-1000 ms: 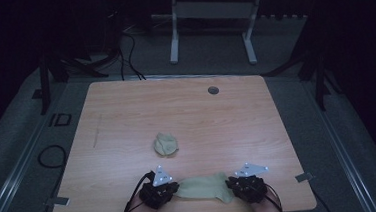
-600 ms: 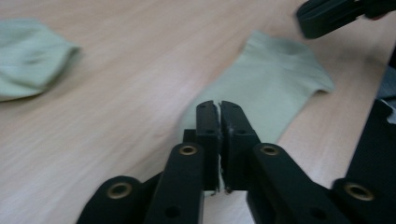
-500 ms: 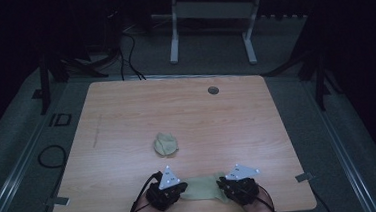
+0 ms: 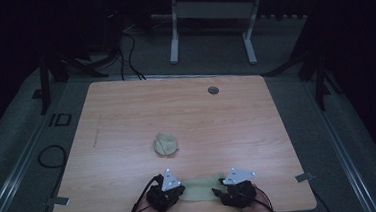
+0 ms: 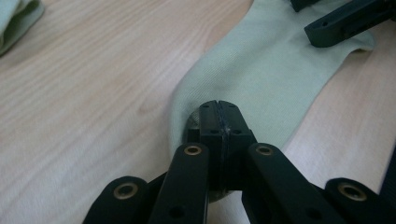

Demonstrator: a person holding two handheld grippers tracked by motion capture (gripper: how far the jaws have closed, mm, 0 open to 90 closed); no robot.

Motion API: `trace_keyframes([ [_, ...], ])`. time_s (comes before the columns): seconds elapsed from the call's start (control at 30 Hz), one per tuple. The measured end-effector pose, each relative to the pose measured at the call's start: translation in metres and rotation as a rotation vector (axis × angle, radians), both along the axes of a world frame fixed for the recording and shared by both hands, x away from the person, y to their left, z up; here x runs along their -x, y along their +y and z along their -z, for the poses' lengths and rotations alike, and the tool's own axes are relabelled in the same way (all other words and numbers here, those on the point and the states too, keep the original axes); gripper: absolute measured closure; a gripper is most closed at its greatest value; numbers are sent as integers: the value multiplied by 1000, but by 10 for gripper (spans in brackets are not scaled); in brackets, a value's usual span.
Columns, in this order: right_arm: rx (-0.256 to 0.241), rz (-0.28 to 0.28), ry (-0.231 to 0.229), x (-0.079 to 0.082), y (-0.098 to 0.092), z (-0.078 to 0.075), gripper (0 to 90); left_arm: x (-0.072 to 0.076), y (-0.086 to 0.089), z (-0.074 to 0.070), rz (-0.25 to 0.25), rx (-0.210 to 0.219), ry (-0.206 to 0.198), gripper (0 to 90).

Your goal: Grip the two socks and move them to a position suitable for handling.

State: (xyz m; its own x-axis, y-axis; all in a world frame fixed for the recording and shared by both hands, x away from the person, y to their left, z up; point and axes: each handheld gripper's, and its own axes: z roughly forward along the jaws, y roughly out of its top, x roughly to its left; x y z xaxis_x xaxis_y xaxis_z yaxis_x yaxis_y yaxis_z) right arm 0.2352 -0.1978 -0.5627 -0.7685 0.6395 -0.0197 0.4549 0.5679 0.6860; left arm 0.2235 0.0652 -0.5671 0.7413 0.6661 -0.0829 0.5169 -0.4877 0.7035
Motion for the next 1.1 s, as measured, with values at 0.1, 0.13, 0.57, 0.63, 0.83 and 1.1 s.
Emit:
trace_keyframes([
  [0.1, 2, -19, -7, 6, 1, 1, 550, 6, 1, 0, 7, 0, 9, 893],
  [0.13, 2, -25, -12, 7, 1, 1, 549, 8, 2, 0, 11, -1, 5, 893],
  [0.57, -14, -41, -4, -10, -3, 1, 550, -1, 2, 2, -10, 33, 0, 890],
  [0.63, -16, -41, -9, -9, -3, 2, 551, -2, 3, 3, -7, 36, 1, 890],
  [0.83, -3, -40, -8, -8, -1, -1, 534, -1, 2, 0, -13, 52, -7, 844],
  [1.1, -41, -57, -29, -12, 5, -21, 505, 9, 19, -17, -6, 149, -63, 672],
])
